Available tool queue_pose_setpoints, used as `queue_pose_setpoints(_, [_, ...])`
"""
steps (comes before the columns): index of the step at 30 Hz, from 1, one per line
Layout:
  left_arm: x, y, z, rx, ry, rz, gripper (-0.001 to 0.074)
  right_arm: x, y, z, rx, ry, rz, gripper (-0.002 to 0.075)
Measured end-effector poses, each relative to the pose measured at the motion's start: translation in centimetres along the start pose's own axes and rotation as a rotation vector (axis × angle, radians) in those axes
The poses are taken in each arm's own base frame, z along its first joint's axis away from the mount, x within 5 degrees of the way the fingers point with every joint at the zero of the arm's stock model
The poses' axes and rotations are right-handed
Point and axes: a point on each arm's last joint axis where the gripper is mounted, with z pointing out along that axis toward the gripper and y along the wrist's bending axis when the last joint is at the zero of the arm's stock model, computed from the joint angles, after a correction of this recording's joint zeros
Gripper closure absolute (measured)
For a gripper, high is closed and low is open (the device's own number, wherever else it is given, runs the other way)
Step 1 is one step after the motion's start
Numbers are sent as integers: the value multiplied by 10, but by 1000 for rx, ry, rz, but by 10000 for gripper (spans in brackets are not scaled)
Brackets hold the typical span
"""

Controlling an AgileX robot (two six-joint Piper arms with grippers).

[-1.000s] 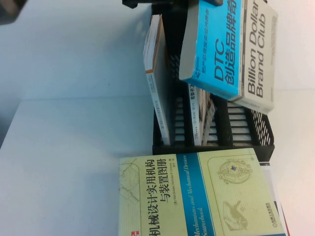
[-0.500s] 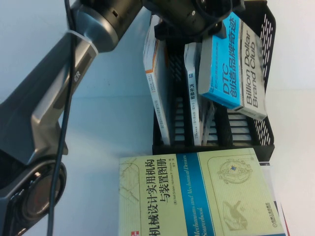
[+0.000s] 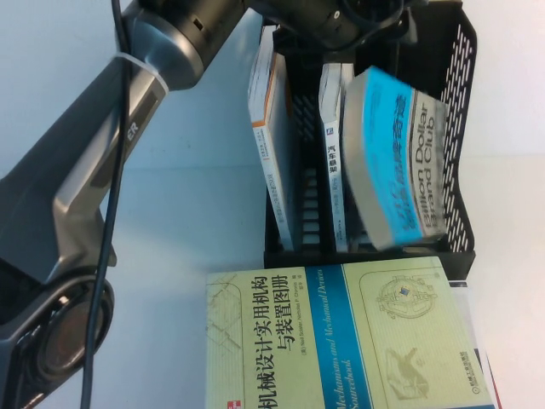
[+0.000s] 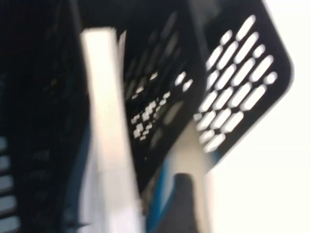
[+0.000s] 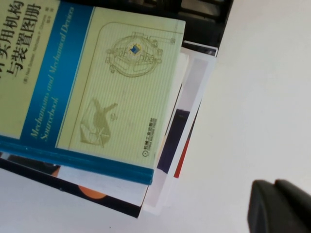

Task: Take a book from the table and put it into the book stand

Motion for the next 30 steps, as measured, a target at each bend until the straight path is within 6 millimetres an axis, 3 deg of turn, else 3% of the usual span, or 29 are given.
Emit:
queue_pose_setpoints(3, [-2,-5,-5,44,-6,-18,90,-1,0,0,-1,-8,0,729])
queue_pose_setpoints(6, [-3,-8,-10,60,-11,1,132,-1,0,0,-1,-10,7,729])
queue_pose_setpoints(10, [-7,-16,-29,74,-29,60,332,0,0,5,0,-10,7,729])
queue_pose_setpoints(13, [-9,-24,-54,71,-32,152,572,4,0,18,-16,7,-40,729])
queue_pose_setpoints(16, [-11,-27,-84,7,-38,245,687,12,9,38,-133,13,-111,729])
queue_pose_setpoints(21, [-13,-24,-137,-170,-49,341,729,24,21,81,-306,1,-176,729])
queue_pose_setpoints(26, [-11,-27,-180,-224,-99,343,734,24,17,120,-277,-75,-134,725])
queue_pose_setpoints(30, [1,-20,-200,-274,-77,338,735,18,17,128,-276,-133,-143,615])
